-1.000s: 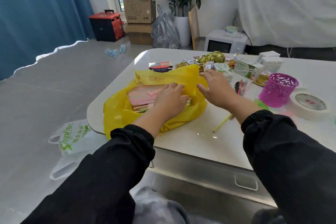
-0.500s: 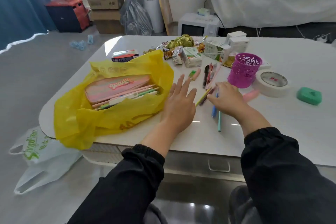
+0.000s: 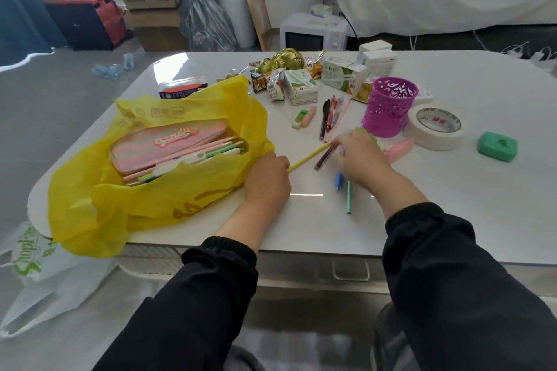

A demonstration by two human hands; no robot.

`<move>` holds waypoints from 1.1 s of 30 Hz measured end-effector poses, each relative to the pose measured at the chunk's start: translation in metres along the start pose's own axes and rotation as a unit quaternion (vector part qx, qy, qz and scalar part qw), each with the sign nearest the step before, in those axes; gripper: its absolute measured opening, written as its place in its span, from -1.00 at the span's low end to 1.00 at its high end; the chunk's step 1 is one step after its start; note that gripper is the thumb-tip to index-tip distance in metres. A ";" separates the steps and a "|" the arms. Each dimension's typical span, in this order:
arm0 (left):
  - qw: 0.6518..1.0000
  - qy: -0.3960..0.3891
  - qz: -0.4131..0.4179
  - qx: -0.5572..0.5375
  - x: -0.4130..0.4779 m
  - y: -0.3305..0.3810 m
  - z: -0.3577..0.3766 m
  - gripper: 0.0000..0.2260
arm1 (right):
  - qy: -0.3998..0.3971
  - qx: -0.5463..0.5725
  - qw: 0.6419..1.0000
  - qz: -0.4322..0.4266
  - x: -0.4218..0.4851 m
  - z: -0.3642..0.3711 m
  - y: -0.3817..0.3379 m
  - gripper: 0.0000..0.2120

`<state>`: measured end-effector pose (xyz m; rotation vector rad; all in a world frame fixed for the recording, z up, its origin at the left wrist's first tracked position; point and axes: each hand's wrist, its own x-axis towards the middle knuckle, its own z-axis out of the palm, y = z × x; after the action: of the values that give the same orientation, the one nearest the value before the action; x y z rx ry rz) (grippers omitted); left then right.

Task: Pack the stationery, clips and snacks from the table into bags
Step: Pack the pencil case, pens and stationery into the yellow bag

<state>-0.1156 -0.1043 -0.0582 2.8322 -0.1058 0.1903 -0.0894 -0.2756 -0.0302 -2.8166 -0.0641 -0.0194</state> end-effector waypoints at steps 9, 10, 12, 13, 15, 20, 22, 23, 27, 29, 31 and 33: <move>1.000 0.019 0.016 -0.009 -0.006 -0.014 -0.001 -0.76 | 0.043 -0.119 0.983 -0.132 0.007 0.019 -0.003 -0.66; 1.000 0.018 0.015 -0.010 -0.006 -0.014 -0.001 -0.75 | 0.049 -0.126 0.981 -0.141 0.010 0.018 -0.003 -0.69; 1.000 0.016 0.008 -0.022 -0.005 -0.013 -0.003 -0.75 | 0.044 -0.131 0.979 -0.149 0.013 0.013 -0.003 -0.70; 0.999 0.015 0.004 -0.029 -0.005 -0.013 -0.004 -0.76 | 0.034 -0.123 0.980 -0.152 0.013 0.012 -0.003 -0.68; 0.999 0.012 -0.001 -0.035 -0.004 -0.014 -0.006 -0.76 | 0.010 -0.095 0.980 -0.172 0.011 0.012 -0.005 -0.65; 0.998 0.000 -0.016 -0.053 -0.003 -0.017 -0.009 -0.77 | -0.034 0.038 0.973 -0.225 -0.004 0.020 -0.017 -0.78; 0.998 -0.003 -0.027 -0.057 -0.002 -0.014 -0.010 -0.77 | 0.006 0.116 0.975 -0.188 -0.008 0.011 -0.017 -0.79; 0.998 -0.004 -0.032 -0.060 -0.002 -0.012 -0.010 -0.77 | 0.036 0.133 0.978 -0.158 -0.010 0.003 -0.015 -0.79; 0.997 -0.038 -0.034 -0.061 0.001 0.006 -0.008 -0.65 | 0.071 0.063 0.995 0.018 -0.008 -0.022 0.002 -0.81; 0.998 -0.052 -0.020 -0.021 0.001 0.014 -0.006 -0.63 | 0.030 0.002 0.995 0.098 -0.008 -0.024 0.008 -0.89; 0.998 -0.053 -0.008 0.016 0.002 0.019 -0.004 -0.70 | -0.023 -0.019 0.990 0.137 -0.009 -0.020 0.013 -0.90; 0.997 -0.073 -0.010 0.034 0.004 0.022 -0.006 -0.75 | -0.064 -0.014 0.987 0.149 -0.011 -0.016 0.013 -0.81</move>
<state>-0.1146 -0.1233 -0.0452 2.9119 -0.1043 -0.0189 -0.0994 -0.2933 -0.0197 -2.8227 0.3313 0.2307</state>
